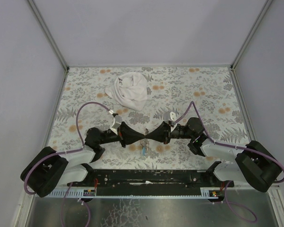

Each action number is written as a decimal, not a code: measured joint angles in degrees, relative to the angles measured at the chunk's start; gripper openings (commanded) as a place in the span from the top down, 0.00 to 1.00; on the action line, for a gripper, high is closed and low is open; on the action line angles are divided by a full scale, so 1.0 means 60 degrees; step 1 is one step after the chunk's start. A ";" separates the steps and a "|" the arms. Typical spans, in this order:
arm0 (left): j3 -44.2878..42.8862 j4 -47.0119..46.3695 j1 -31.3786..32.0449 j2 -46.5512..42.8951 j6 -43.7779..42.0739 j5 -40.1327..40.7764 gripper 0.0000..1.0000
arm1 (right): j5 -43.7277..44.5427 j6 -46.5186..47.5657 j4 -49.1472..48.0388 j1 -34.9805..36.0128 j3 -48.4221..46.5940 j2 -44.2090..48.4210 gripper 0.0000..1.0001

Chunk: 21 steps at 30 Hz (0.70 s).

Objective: Put the keys on the keyring

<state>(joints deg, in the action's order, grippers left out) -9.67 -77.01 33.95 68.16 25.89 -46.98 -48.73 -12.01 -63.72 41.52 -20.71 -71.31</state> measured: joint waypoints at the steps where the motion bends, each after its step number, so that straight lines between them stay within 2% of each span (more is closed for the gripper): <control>1: -0.0007 0.0091 0.0000 -0.0040 -0.0036 -0.0004 1.00 | 0.0000 0.0000 0.0018 0.0000 0.0000 0.0000 0.99; 5: -0.0197 0.1049 0.0000 -0.0408 -0.0433 -0.0015 1.00 | 0.0036 0.0208 0.0444 -0.0007 -0.0004 0.0175 0.82; 10: -0.0579 0.2965 0.0011 -0.1297 -0.1246 0.0321 1.00 | 0.0452 0.0845 0.2572 -0.0004 -0.0288 0.1056 0.71; 13: -0.0790 0.3920 0.0026 -0.1592 -0.1632 0.0590 1.00 | 0.0907 0.1188 0.4269 0.0000 -0.0627 0.1639 0.64; 21: -0.1661 0.6466 0.0477 -0.1548 -0.2725 0.1286 1.00 | 0.3439 0.1246 0.9796 0.0000 -0.2404 0.1807 0.56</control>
<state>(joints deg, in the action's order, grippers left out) -19.64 -38.22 36.82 58.87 9.54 -39.27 -28.10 -4.54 -4.95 41.52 -35.14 -60.47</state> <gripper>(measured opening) 0.009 0.407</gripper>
